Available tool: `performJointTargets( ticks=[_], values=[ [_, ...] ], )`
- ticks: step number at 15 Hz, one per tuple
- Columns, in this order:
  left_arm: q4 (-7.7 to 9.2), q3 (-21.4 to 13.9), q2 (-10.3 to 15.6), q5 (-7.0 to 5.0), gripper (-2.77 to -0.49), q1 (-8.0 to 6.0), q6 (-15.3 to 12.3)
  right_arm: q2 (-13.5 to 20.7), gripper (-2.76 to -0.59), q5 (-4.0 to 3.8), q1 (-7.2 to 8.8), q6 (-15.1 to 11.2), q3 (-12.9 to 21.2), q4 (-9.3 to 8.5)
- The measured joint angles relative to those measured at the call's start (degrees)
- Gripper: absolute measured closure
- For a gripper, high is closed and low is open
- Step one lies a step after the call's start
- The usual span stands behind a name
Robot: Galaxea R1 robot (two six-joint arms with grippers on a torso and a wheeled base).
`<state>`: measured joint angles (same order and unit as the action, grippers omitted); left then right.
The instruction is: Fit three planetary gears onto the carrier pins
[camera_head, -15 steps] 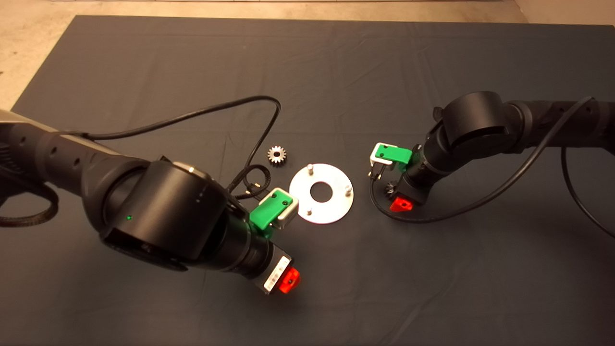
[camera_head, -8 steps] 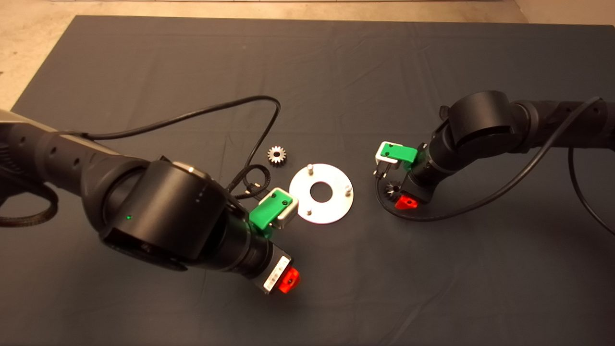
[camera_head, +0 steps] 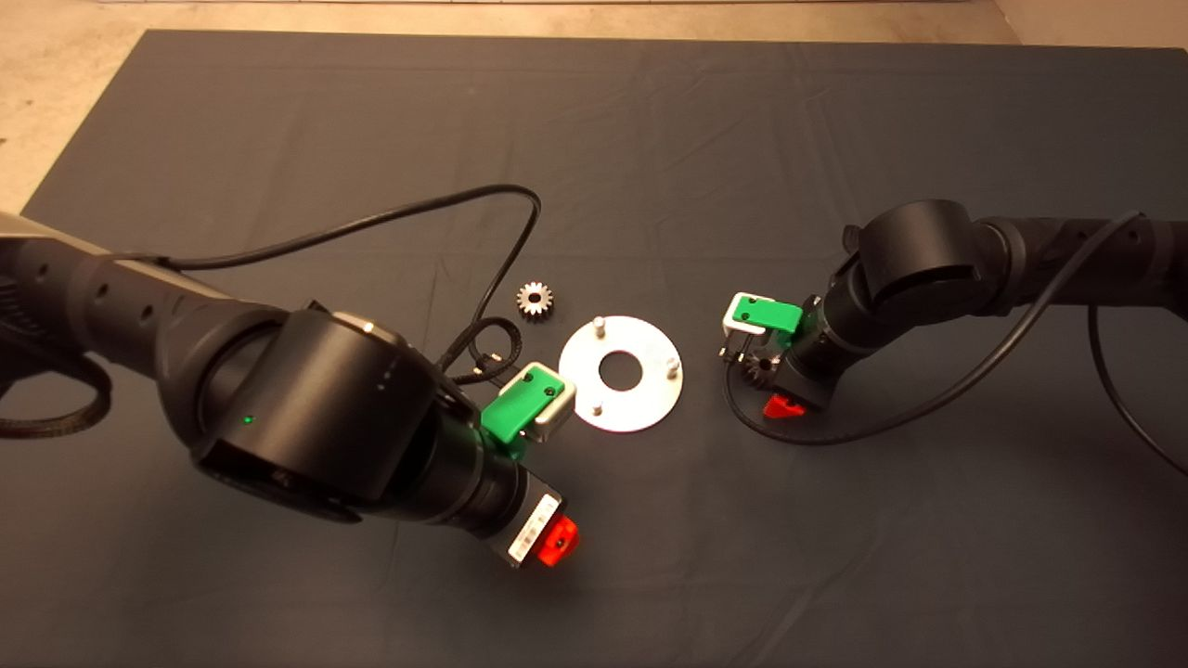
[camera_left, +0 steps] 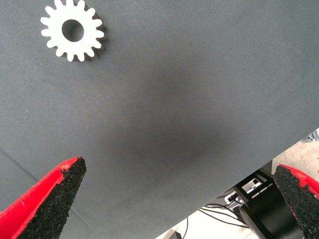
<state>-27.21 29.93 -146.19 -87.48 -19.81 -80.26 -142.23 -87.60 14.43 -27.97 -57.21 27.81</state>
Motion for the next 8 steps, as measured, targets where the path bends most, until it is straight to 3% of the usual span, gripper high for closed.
performJointTargets(
  ticks=[2, 8],
  values=[
    [0.02, 0.0, 0.0, 0.05, -2.75, 0.0, 0.0, 0.0, -2.11, 0.0, -0.6, 0.0, 0.0, 0.11],
    [0.02, 0.0, 0.0, 0.02, -2.75, 0.0, 0.0, -0.2, -2.11, 0.01, -0.63, -0.1, 0.0, 0.27]
  ],
)
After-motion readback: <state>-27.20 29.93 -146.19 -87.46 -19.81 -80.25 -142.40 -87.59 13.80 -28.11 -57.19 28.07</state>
